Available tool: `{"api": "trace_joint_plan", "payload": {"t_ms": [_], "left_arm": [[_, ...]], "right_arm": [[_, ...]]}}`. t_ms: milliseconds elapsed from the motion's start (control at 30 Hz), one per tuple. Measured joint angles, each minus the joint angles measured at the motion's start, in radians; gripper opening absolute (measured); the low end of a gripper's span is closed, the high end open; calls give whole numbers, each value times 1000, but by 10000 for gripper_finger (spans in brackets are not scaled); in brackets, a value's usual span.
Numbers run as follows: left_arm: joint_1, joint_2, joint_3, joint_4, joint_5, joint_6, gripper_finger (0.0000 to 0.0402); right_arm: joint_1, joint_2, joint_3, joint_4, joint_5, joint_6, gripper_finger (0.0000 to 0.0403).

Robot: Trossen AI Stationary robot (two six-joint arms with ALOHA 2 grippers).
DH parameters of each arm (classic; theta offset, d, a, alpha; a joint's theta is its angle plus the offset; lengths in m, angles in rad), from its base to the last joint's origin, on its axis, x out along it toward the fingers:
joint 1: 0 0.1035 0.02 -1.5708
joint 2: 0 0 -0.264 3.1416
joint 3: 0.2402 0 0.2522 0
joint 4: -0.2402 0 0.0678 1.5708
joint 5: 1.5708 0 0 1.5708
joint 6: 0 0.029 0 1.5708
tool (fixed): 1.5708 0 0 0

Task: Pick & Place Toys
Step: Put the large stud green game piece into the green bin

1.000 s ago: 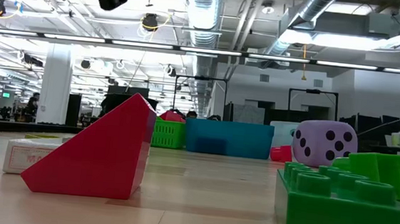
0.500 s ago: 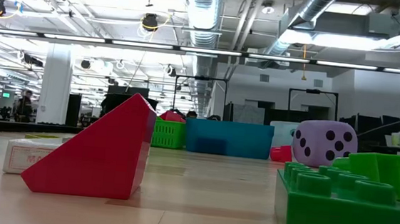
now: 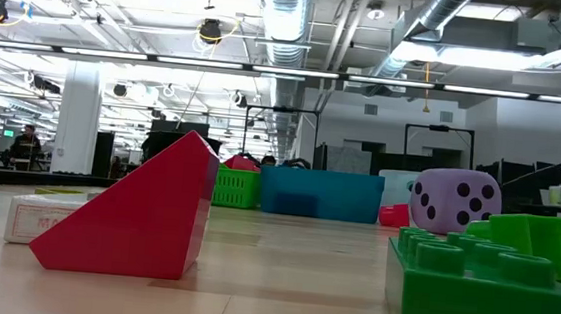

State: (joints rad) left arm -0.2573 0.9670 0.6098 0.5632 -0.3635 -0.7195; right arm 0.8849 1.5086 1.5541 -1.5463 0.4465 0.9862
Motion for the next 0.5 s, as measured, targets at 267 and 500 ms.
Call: {"api": "trace_joint_plan", "payload": {"t_ms": [267,500], "left_arm": [[-11,77,0,66,-65,-4,166],[-21,176,0,148,-48,-48,166]], "right_arm": [[22,-5,-147,201,0,-55,295],[-43,-10,-310,580,34,-77,284]]}}
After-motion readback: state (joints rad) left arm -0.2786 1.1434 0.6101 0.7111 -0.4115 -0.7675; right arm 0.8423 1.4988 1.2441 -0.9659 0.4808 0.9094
